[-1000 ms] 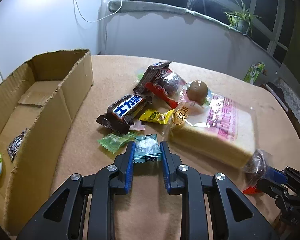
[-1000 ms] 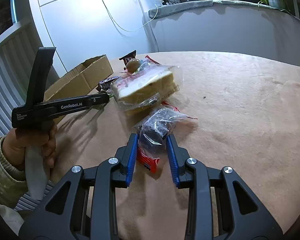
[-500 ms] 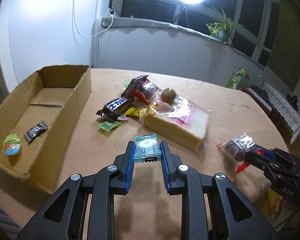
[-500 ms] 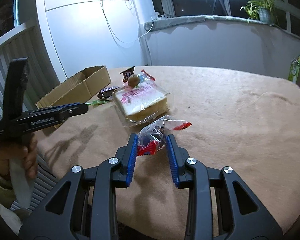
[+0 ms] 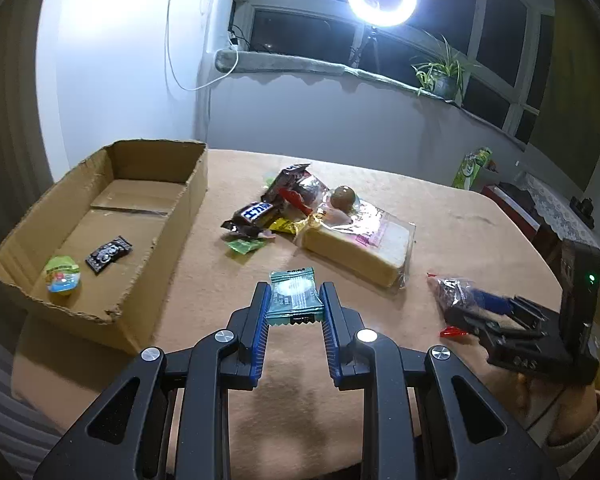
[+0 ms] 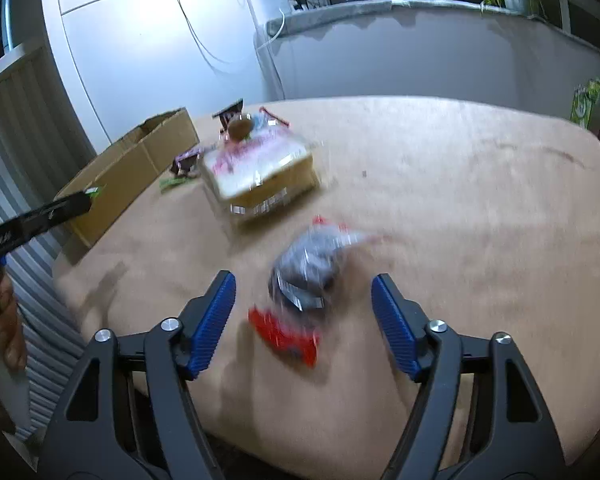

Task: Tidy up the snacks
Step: 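Carry both snacks into the cardboard box and open both tools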

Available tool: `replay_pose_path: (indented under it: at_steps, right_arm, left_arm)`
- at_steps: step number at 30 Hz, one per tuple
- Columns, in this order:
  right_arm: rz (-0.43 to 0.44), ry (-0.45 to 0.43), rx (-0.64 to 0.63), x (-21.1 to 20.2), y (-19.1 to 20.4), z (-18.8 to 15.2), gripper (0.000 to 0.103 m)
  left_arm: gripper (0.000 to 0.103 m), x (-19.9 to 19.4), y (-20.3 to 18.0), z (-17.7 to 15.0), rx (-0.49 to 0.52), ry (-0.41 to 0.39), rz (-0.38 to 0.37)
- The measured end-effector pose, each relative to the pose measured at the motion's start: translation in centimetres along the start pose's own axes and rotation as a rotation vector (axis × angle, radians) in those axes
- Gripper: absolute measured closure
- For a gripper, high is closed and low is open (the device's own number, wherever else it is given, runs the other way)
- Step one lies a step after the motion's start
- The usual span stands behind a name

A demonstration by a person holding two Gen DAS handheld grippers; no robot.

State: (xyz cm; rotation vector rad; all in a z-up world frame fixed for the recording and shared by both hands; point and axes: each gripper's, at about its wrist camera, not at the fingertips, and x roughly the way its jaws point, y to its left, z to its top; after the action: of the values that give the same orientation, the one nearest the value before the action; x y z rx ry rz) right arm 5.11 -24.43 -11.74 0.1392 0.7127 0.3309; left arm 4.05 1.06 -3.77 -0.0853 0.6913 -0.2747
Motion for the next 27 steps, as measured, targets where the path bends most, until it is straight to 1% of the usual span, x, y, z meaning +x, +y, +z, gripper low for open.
replay_pose_path:
  at_steps: [1,2,3,4,8,13,17,20,24,27]
  right_arm:
    - [-0.005,-0.001,-0.002,0.3,0.0,0.3,0.030]
    - [-0.012,0.015,0.003,0.8,-0.1,0.5,0.043]
    - [-0.014,0.023,0.012,1.1,-0.2,0.6,0.054]
    - [-0.016,0.026,0.016,1.1,-0.3,0.6,0.059]
    - [-0.053,0.008,-0.016,0.3,0.3,0.7,0.061]
    - [-0.057,-0.068,-0.023,-2.0,1.2,2.3,0.061]
    - [-0.032,-0.125,-0.065,-3.4,3.4,4.5,0.061]
    - [-0.002,-0.144,-0.096,-3.4,5.5,5.9,0.061]
    - [0.036,-0.153,-0.138,-2.5,8.5,7.3,0.061]
    - [0.077,-0.151,-0.180,-1.1,11.2,8.6,0.061]
  left_arm:
    - [0.080,-0.1,0.1,0.1,-0.001,-0.004,0.001]
    - [0.080,-0.3,0.1,0.2,0.000,-0.009,0.004]
    - [0.080,-0.5,0.1,0.2,0.003,-0.013,0.006]
    - [0.080,-0.8,0.2,0.3,0.007,-0.019,0.010]
    - [0.080,-2.1,0.8,0.9,0.005,-0.055,0.020]
    - [0.080,-3.6,1.9,1.6,-0.004,-0.093,0.032]
    - [0.080,-4.8,3.7,1.9,-0.023,-0.123,0.067]
    - [0.080,-5.3,5.3,2.0,-0.049,-0.135,0.088]
    - [0.080,-5.8,7.7,2.1,-0.077,-0.148,0.125]
    - [0.080,-5.9,9.7,2.2,-0.101,-0.155,0.152]
